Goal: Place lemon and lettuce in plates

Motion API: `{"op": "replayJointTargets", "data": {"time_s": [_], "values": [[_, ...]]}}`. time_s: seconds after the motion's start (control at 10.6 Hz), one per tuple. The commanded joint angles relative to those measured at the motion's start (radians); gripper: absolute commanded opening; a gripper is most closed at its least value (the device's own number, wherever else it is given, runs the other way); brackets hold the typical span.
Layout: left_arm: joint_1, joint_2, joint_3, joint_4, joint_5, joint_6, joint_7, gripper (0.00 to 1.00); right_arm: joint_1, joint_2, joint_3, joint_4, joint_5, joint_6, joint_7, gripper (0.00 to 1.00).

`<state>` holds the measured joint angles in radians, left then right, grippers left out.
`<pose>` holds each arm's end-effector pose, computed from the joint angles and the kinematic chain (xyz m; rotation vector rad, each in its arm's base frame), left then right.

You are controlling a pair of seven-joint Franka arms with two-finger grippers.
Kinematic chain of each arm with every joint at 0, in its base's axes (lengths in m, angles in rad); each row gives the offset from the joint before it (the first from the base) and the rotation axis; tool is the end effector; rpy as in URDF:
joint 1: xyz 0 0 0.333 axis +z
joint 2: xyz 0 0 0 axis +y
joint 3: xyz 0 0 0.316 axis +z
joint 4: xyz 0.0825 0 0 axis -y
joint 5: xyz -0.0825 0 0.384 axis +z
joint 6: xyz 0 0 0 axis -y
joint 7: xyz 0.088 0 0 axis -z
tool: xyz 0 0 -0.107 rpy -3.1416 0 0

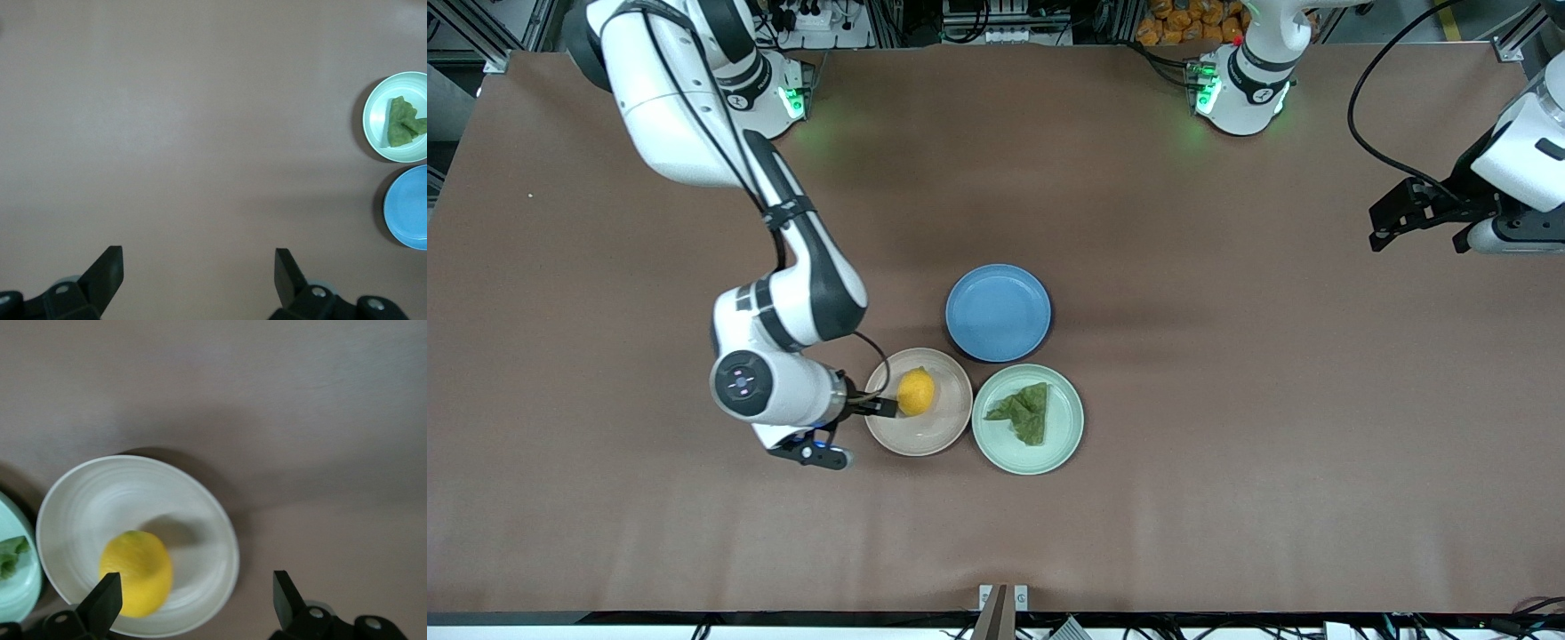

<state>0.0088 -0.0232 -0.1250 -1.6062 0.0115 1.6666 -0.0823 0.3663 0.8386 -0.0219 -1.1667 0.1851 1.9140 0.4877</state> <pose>0.5531 -0.0643 0.6293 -3.1323 0.0542 -0.1323 0.7014 0.2704 0.2825 -3.0126 0.3131 0.2212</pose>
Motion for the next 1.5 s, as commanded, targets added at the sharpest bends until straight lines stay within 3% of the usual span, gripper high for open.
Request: {"op": "replayJointTargets", "data": {"time_s": [0.0,0.47,0.75,1.13,1.41], "values": [[0.037,-0.011,-0.007,-0.004,-0.007,-0.034,-0.004,1.00,-0.067,-0.047,0.002,0.001,0.004,-0.111,-0.150,1.00],[0.039,-0.017,-0.013,-0.009,-0.005,-0.018,-0.004,1.00,-0.147,-0.111,0.003,0.001,-0.103,-0.199,-0.254,1.00],[0.037,-0.018,-0.015,-0.011,-0.005,-0.004,-0.004,1.00,-0.203,-0.199,0.003,-0.039,-0.118,-0.243,-0.380,1.00],[0.037,-0.018,-0.016,-0.011,-0.005,0.001,-0.011,1.00,-0.337,-0.390,0.005,-0.278,-0.127,-0.214,-0.587,1.00],[0.037,-0.018,-0.015,-0.001,-0.004,-0.002,-0.011,1.00,-0.363,-0.542,0.005,-0.453,-0.141,-0.144,-0.604,1.00]]}}
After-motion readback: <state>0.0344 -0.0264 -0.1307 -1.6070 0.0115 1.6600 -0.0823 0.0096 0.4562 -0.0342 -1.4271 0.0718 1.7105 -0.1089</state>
